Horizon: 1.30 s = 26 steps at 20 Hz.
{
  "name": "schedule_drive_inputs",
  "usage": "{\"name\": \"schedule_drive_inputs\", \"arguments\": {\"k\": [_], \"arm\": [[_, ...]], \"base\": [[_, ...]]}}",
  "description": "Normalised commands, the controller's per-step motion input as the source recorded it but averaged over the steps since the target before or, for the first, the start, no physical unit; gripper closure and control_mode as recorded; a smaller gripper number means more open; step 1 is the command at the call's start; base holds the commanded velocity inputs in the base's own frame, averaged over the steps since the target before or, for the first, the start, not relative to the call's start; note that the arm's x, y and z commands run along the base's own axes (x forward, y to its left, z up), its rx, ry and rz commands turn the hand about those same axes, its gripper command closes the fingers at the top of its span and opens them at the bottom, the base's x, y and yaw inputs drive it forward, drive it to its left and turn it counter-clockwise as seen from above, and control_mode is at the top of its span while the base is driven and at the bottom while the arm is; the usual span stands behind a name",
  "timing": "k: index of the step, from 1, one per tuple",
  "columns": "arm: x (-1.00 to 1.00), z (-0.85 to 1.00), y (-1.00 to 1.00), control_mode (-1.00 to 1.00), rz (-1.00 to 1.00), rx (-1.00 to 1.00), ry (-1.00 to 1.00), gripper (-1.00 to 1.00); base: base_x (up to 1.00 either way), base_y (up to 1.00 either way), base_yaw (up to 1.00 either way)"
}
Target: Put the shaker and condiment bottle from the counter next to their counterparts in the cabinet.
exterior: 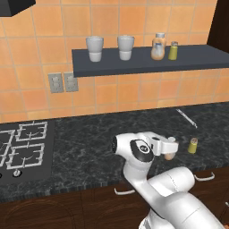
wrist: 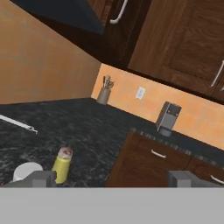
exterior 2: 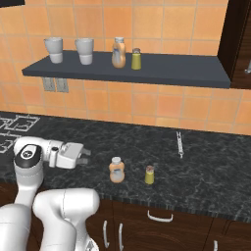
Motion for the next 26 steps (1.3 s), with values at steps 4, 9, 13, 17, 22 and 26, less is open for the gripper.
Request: {"name": "schedule_drive_inputs", "arguments": {"k": [4,9,13,17,22,26], "arm": [[-0.01,-0.10,0.00,-1.00,0.00,0.00,0.00,-1.00],[-0.18,-0.29,-0.28,-1.00,0.00,0.00,0.00,-1.00],[-0.04,-0.08,-0.09,-1.00,0.00,0.00,0.00,-1.00],[0.00,-0.01,-0.52,-1.00,0.00,0.00,0.00,-1.00],[0.00,-0.06,-0.50,-1.00,0.00,0.00,0.00,-1.00],[0.00,-0.08,0.00,-1.00,0.00,0.00,0.00,-1.00]], "base": [[0.00,0.00,0.00],[0.00,0.00,0.00],[0.00,0.00,0.00],[0.00,0.00,0.00],[0.00,0.00,0.00],[0.00,0.00,0.00]]}}
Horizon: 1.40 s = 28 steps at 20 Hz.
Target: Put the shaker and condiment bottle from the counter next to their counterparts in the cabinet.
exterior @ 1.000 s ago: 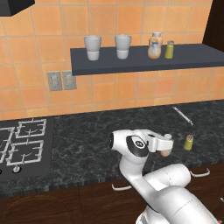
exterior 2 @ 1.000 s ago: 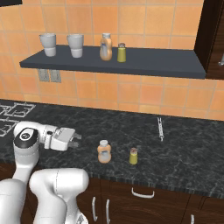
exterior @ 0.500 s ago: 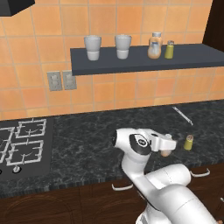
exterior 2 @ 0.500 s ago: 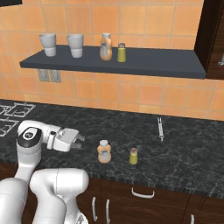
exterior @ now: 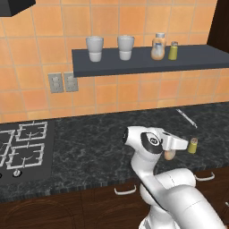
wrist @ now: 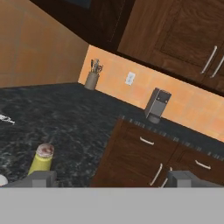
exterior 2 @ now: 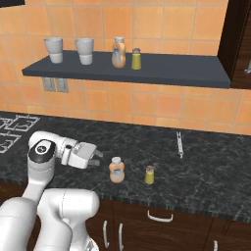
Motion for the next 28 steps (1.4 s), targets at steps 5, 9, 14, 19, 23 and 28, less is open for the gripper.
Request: {"name": "schedule_drive_inputs", "arguments": {"k": [5,9,14,19,23,28], "arm": [[-0.01,-0.25,0.00,-1.00,0.00,0.00,0.00,-1.00],[0.00,-0.09,0.00,-1.00,0.00,0.00,0.00,-1.00],[0.00,-0.31,0.00,-1.00,0.00,0.00,0.00,-1.00],[0.00,-0.24,-0.04,-1.00,0.00,0.00,0.00,-1.00],[0.03,-0.13,-0.01,-1.00,0.00,0.00,-0.01,-1.00],[0.00,-0.35,-0.02,-1.00,0.02,0.00,0.00,-1.00]], "base": [[0.00,0.00,0.00],[0.00,0.00,0.00],[0.00,0.00,0.00],[0.00,0.00,0.00],[0.00,0.00,0.00],[0.00,0.00,0.00]]}}
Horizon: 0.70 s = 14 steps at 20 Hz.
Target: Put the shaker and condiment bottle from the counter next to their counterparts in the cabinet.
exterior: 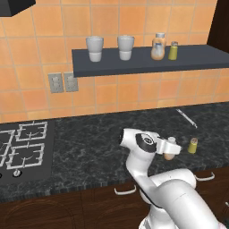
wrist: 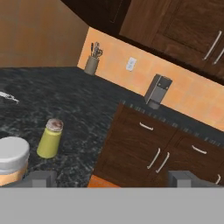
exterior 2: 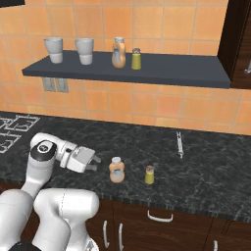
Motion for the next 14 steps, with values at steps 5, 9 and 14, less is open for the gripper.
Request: {"name": "schedule_drive_inputs", "arguments": {"k": [5,9,14], "arm": [[0.12,-0.10,-0.19,-1.00,0.04,0.00,-0.02,-1.00],[0.03,-0.12,-0.28,-1.00,0.03,0.00,-0.03,-1.00],[0.00,-0.06,-0.04,-1.00,0.00,0.00,0.00,-1.00]], "base": [[0.00,0.00,0.00],[0.00,0.00,0.00],[0.00,0.00,0.00]]}}
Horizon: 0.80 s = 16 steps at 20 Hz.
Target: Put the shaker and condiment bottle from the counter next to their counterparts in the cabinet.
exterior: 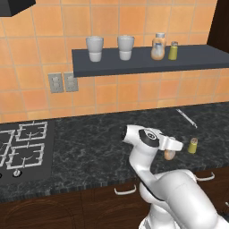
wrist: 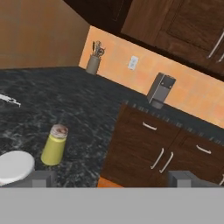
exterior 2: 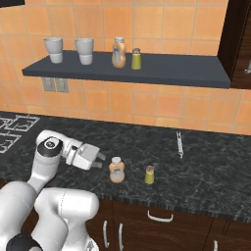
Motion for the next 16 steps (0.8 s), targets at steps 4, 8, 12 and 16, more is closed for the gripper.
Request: {"name": "schedule_drive_inputs", "arguments": {"k": [4,8,12,16], "arm": [[0.00,-0.34,-0.27,-1.00,0.00,0.00,-0.04,-1.00],[0.00,-0.07,-0.03,-1.00,0.00,0.00,-0.01,-1.00],[0.00,-0.05,-0.01,-1.00,0.00,0.00,0.00,-1.00],[0.00,-0.24,0.00,-1.00,0.00,0.00,0.00,-1.00]], "base": [[0.00,0.00,0.00],[0.00,0.00,0.00],[0.00,0.00,0.00],[0.00,0.00,0.00]]}}
